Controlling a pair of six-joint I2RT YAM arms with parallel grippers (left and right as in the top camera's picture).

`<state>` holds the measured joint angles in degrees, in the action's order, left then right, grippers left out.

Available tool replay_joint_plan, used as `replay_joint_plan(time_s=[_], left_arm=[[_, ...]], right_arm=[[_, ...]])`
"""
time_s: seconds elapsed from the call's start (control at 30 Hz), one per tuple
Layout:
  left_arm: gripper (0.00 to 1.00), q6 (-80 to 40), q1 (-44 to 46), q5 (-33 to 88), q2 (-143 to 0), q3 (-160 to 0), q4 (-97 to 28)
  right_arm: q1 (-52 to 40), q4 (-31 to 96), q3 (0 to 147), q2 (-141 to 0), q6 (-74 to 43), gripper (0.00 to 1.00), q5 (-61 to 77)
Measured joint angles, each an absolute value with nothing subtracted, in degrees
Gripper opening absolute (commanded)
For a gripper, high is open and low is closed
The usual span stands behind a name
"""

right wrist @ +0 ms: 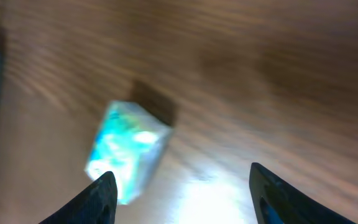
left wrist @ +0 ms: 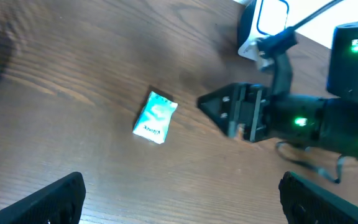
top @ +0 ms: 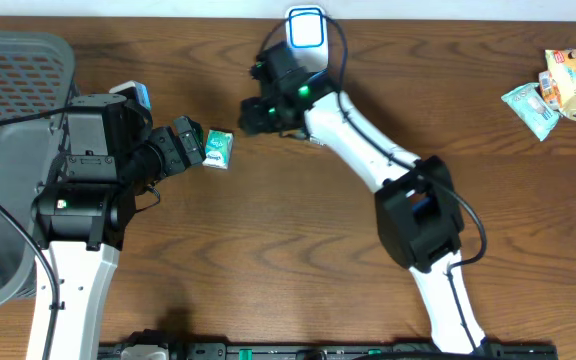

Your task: Scan the item barcode

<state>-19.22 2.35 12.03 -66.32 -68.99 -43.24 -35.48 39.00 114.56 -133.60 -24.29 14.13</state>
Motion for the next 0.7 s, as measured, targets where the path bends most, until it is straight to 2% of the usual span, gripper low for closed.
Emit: replay_joint_plan(time_s=[0.27, 0.4, 0.6, 0.7], left_arm=[[0.98, -19.2, 2.3, 12.0, -66.3, -69.0, -43.3], [0.98, -19.2, 2.3, 12.0, -66.3, -69.0, -43.3], [0.98, -19.2, 2.3, 12.0, -66.3, -69.0, -43.2], [0.98, -19.2, 2.3, 12.0, -66.3, -69.0, -43.3]], right_arm=[[-39.4, 35.7, 114.6, -137.6, -31.5, 0.60, 14.5], [-40.2, 35.6, 114.6, -140.4, -33.1, 0.55, 15.4], [-40.5, 35.1, 114.6, -140.5, -35.0, 0.55, 16.3], [-40.5, 35.1, 114.6, -140.5, -35.4, 0.51, 16.5]])
